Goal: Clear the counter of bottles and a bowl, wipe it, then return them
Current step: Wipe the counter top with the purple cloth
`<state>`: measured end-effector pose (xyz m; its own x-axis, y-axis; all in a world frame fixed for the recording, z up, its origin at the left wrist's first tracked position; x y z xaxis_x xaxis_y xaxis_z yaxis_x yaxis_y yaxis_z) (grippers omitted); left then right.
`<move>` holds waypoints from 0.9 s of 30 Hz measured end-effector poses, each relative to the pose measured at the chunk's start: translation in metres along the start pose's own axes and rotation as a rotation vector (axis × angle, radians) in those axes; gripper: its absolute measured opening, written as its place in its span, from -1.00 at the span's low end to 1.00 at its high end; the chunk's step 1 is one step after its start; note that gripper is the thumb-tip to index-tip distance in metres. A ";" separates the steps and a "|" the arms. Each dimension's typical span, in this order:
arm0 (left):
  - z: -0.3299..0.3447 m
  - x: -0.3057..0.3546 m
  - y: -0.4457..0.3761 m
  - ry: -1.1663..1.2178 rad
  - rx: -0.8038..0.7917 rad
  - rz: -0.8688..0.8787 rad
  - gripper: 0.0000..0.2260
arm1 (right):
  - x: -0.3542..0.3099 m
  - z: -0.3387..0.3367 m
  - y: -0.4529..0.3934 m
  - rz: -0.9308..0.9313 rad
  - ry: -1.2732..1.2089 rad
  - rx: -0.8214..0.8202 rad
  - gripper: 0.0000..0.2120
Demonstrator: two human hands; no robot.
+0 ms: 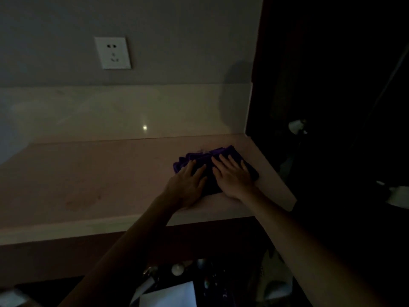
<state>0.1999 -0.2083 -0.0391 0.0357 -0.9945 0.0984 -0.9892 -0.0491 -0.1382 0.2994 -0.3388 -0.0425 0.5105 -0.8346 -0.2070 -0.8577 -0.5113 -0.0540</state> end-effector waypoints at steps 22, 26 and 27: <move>-0.002 0.059 0.004 0.101 -0.013 0.152 -0.48 | 0.057 -0.016 0.055 0.149 0.009 0.011 -0.48; -0.018 0.045 0.038 0.212 0.042 0.204 -0.45 | 0.034 -0.005 0.073 0.068 -0.089 0.224 -0.49; -0.023 0.039 0.057 0.240 0.099 0.224 -0.56 | 0.018 0.003 0.085 -0.012 -0.167 0.311 -0.52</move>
<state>0.1416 -0.2482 -0.0208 -0.2267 -0.9322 0.2823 -0.9497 0.1473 -0.2764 0.2359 -0.3966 -0.0537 0.5254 -0.7708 -0.3603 -0.8425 -0.4119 -0.3473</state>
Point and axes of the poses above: each hand's wrist, its own y-axis away from the middle knuckle, its own z-axis out of the palm, x = y × z, the point moved 1 cm from there along -y, towards the middle knuckle, and after that the axes turned 7 degrees about z, right-handed, at the moved point
